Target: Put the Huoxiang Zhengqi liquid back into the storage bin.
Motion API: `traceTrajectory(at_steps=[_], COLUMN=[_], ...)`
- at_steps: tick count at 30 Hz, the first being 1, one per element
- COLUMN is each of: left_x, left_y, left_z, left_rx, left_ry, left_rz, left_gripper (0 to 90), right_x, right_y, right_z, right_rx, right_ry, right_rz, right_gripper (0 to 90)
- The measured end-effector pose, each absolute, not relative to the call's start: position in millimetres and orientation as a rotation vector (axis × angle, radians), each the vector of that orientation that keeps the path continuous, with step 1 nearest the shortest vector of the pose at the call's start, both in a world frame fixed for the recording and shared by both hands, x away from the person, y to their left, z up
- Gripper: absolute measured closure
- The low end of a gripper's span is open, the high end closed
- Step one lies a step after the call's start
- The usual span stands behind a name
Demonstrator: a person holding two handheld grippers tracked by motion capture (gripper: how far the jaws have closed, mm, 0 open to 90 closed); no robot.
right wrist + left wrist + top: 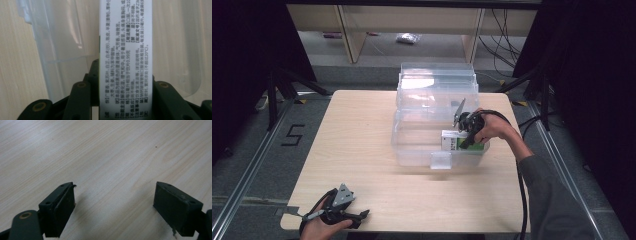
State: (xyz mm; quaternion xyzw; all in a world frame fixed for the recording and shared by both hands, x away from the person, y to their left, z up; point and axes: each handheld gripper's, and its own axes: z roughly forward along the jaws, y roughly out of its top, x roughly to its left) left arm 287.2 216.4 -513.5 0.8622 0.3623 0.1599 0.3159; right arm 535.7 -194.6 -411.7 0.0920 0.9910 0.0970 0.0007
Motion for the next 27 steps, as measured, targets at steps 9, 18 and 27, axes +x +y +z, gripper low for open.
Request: traceTrajectory(at_steps=[9, 18, 27], left_x=[287, 287, 287], left_y=[216, 216, 216], left_z=[-514, -514, -514], left_rx=[2.272, 2.270, 2.271], left_ry=[0.952, 0.952, 0.952], left_rz=[0.422, 0.423, 0.423], left_gripper=[16.7, 16.8, 16.7], right_x=[539, 540, 542], right_y=[-193, -192, -191], right_z=[-418, -421, -423], right_rx=[0.267, 0.270, 0.244], right_ry=[3.119, 3.126, 3.127], right_rz=[0.285, 0.280, 0.226], right_gripper=[65.0, 64.6, 63.9])
